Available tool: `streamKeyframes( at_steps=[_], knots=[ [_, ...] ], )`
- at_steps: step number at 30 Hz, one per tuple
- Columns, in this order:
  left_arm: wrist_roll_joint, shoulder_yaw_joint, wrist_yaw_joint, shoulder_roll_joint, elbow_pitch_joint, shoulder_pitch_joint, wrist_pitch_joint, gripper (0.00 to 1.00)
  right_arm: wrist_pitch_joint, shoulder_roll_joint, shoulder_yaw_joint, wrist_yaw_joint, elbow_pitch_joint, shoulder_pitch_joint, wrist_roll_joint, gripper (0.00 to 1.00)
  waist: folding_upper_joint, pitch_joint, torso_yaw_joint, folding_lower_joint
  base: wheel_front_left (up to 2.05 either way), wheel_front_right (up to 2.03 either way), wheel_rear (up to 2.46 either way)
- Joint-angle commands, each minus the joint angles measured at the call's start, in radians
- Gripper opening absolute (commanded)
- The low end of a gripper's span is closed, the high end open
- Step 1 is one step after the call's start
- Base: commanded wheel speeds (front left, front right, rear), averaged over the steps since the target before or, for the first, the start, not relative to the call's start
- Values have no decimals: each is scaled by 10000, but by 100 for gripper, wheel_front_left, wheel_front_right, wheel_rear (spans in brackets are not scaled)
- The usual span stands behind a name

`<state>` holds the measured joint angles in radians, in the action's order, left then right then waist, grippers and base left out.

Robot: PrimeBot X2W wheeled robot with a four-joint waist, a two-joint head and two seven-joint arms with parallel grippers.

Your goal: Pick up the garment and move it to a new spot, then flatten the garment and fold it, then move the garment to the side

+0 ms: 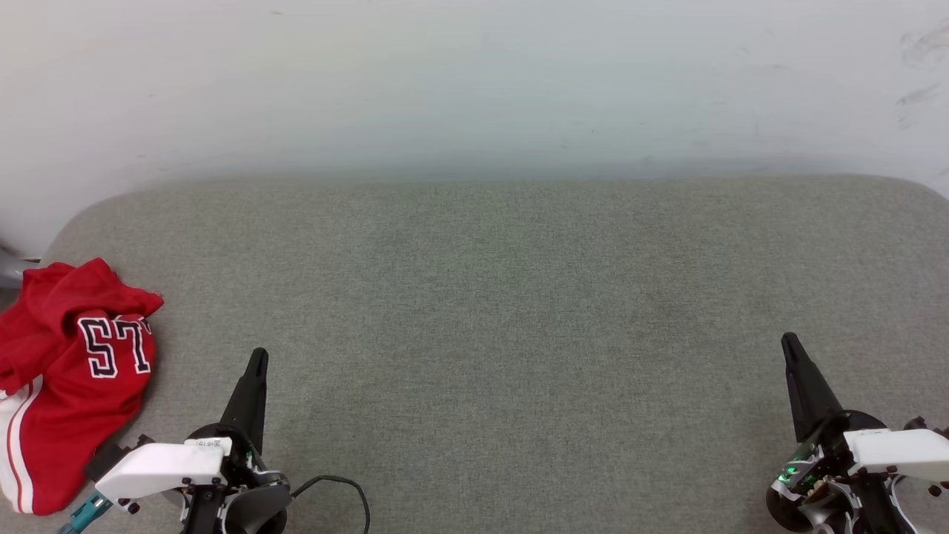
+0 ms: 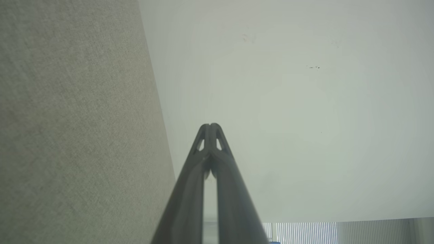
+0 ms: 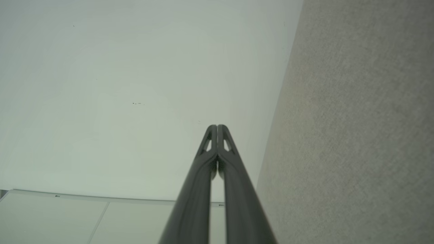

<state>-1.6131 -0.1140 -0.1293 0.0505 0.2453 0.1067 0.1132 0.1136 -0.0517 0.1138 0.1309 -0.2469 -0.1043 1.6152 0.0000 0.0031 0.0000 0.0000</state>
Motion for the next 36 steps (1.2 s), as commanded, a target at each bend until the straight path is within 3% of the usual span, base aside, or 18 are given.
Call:
streamKeyframes(
  at_steps=[1,26,27,36],
  knots=[
    [3,-19,-42,-15,-6,55,43,0,-5,24,-11,-4,-7,-116,-48,0,0,0,0,0,0,0,0],
    [4,-22,-42,-15,-6,55,43,0,-5,25,-11,-4,-7,-116,-48,0,0,0,0,0,0,0,0],
    [0,3,2,0,9,-1,0,100,-1,0,0,0,-7,2,-1,100,0,0,0,0,0,0,0],
    [27,447,13,-15,-31,-122,-318,100,-281,9,-171,-2,181,294,-145,100,0,4,2,0,0,0,0]
  ],
)
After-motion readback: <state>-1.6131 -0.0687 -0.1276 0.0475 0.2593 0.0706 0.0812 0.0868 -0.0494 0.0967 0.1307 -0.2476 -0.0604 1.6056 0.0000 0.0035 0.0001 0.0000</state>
